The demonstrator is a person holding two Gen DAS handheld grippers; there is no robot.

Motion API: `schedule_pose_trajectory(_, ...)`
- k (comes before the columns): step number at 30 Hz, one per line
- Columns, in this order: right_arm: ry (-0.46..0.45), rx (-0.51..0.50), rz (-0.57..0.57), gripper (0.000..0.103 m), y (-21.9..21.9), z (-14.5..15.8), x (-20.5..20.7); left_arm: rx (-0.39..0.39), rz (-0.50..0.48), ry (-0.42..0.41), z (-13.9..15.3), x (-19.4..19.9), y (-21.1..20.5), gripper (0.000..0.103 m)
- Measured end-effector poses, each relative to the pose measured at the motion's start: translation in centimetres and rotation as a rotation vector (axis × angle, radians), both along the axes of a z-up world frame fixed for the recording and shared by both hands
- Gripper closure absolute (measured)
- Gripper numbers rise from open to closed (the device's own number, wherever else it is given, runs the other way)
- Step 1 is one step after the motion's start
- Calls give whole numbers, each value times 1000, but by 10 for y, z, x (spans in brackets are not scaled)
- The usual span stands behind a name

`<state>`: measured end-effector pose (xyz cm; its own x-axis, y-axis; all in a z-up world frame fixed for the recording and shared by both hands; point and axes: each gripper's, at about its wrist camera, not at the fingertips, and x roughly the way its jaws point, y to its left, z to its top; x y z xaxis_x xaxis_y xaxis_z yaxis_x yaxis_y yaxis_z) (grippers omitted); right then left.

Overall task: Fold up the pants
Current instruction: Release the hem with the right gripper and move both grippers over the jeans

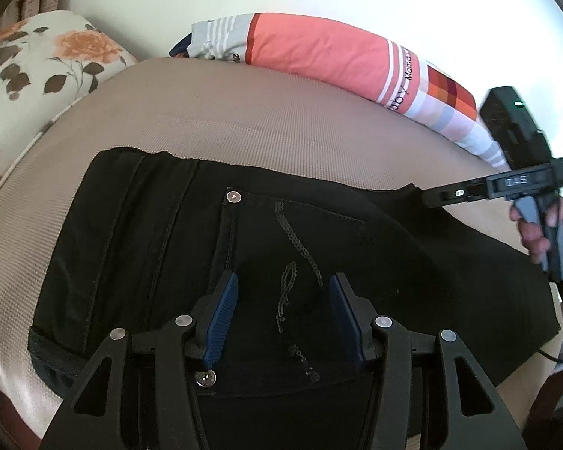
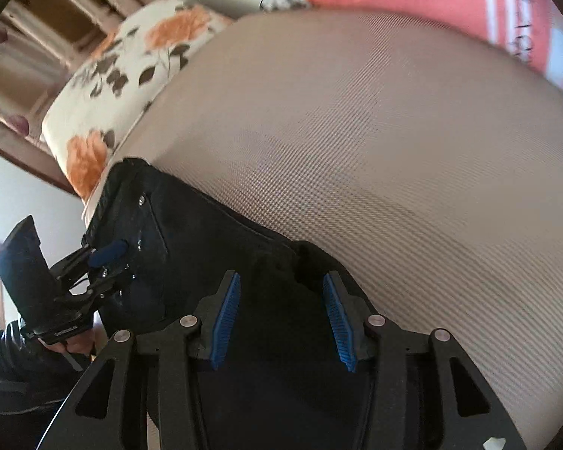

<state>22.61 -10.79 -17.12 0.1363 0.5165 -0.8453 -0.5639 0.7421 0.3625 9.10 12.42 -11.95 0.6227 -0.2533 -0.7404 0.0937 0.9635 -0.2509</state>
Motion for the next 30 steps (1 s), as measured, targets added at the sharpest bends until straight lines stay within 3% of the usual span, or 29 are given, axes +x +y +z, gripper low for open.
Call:
schedule_pose_trajectory(1, 10, 3, 14, 96, 4, -2, 1, -3, -2, 1, -1, 0, 1, 51)
schedule_pose_trajectory(6, -142, -42, -90, 101, 7, 6, 9, -57, 9, -2, -4, 0, 8, 51)
schedule_pose_trajectory(9, -129, -25, -131, 101, 6, -3, 20, -57, 7, -5, -5, 0, 7, 51)
schedule_pose_trajectory(13, -138, -15, -164, 92, 2, -1, 19, 3, -14, -4, -2, 1, 0, 51)
schedule_pose_trajectory(17, -197, 42, -261, 89, -21, 29, 3, 28, -42, -25, 14, 3, -13, 51)
schedule_pose_trajectory(21, -253, -8, -327, 75, -51, 44, -26, -2, -153, -62, 30, 14, -43, 51)
schedule_pose_trajectory(26, -269, -143, -407, 75, -88, 27, -65, -11, -320, -60, 30, 42, -104, 51)
schedule_pose_trajectory(30, -230, -163, -488, 75, -116, 7, -80, -23, -402, -16, 21, 68, -141, 51)
